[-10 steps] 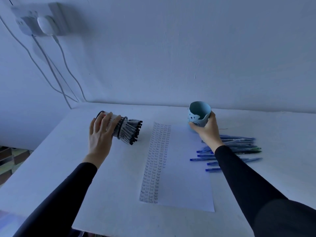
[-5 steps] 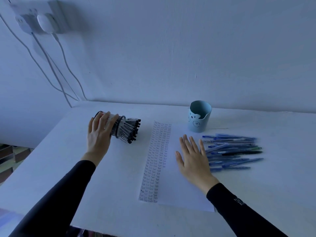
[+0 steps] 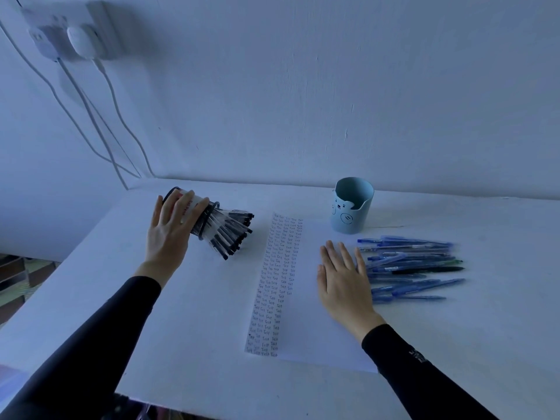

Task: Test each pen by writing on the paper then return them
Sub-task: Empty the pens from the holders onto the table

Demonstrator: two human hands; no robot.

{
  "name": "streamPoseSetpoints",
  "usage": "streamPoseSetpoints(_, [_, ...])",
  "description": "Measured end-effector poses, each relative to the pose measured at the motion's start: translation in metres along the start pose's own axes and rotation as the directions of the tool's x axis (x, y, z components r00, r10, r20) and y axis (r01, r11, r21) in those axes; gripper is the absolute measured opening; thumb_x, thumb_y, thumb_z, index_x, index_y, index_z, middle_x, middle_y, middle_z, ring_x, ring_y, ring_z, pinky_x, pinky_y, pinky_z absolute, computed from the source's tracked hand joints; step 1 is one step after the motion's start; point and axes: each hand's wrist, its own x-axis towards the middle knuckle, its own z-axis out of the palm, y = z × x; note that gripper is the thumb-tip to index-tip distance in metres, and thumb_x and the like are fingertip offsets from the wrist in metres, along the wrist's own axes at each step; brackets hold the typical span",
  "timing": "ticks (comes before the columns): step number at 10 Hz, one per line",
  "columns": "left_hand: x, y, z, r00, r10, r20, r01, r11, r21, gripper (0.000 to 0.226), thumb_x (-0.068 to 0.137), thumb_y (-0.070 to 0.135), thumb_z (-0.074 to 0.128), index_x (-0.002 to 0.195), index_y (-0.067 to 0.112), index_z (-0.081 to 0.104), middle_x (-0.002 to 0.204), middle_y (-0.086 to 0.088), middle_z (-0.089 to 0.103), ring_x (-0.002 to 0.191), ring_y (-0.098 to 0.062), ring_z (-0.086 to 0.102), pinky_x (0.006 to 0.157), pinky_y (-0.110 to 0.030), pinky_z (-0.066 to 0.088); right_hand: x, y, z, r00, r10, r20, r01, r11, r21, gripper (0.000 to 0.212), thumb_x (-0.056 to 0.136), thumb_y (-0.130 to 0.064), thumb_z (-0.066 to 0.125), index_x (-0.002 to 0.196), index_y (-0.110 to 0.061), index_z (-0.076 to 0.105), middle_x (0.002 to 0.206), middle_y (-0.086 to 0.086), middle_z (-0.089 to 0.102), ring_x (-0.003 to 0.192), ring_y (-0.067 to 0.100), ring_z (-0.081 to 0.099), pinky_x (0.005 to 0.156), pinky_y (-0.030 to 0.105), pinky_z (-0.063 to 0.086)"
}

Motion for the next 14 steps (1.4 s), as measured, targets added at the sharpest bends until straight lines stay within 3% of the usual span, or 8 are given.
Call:
streamPoseSetpoints(5, [-0.022,-0.011,-0.004,0.997,-0.035,-0.062,0.039,0.997,0.070,0.073,0.076,-0.013,0.070,0.139,0.017,0.051,0.136,-0.016,0.046,0.134,-0.039,0.037,0.116,-0.061,0.019,-0.002,-0.001,-0.001,1.000,0.018,0.001,-0.018,0.999,0.035,0.053,0.097,-0.030,0.029,0.131,-0.006,0.061,0.139,0.010,0.058,0.128,0.029,0.055,0.110,0.045,0.023])
streamPoseSetpoints(7, [-0.022,-0.012,-0.006,0.998,-0.061,-0.020,0.062,0.996,0.065,0.074,0.076,-0.014,0.070,0.140,0.017,0.050,0.139,-0.016,0.045,0.137,-0.038,0.033,0.118,-0.059,0.010,-0.001,-0.001,-0.001,1.000,0.013,0.014,-0.013,1.000,0.023,0.053,0.096,-0.030,0.029,0.132,-0.006,0.061,0.140,0.010,0.057,0.128,0.029,0.055,0.110,0.046,0.023])
streamPoseSetpoints(11, [-0.016,-0.029,-0.008,1.000,0.021,-0.007,-0.020,0.994,0.103,0.075,0.078,-0.019,0.061,0.141,0.018,0.049,0.141,-0.015,0.047,0.138,-0.038,0.035,0.116,-0.062,0.012,-0.001,-0.001,-0.002,1.000,0.003,0.015,-0.003,1.000,0.009,0.054,0.095,-0.030,0.030,0.132,-0.005,0.061,0.139,0.010,0.057,0.127,0.029,0.056,0.109,0.047,0.024])
streamPoseSetpoints(14, [-0.023,-0.045,-0.012,0.998,-0.031,0.049,0.024,0.991,0.131,0.077,0.077,-0.024,0.052,0.142,0.016,0.048,0.143,-0.018,0.044,0.139,-0.040,0.031,0.117,-0.062,0.007,0.000,0.000,-0.002,0.999,0.016,0.047,-0.016,1.000,0.009,0.054,0.096,-0.033,0.030,0.131,-0.006,0.061,0.140,0.009,0.057,0.127,0.029,0.056,0.109,0.046,0.023])
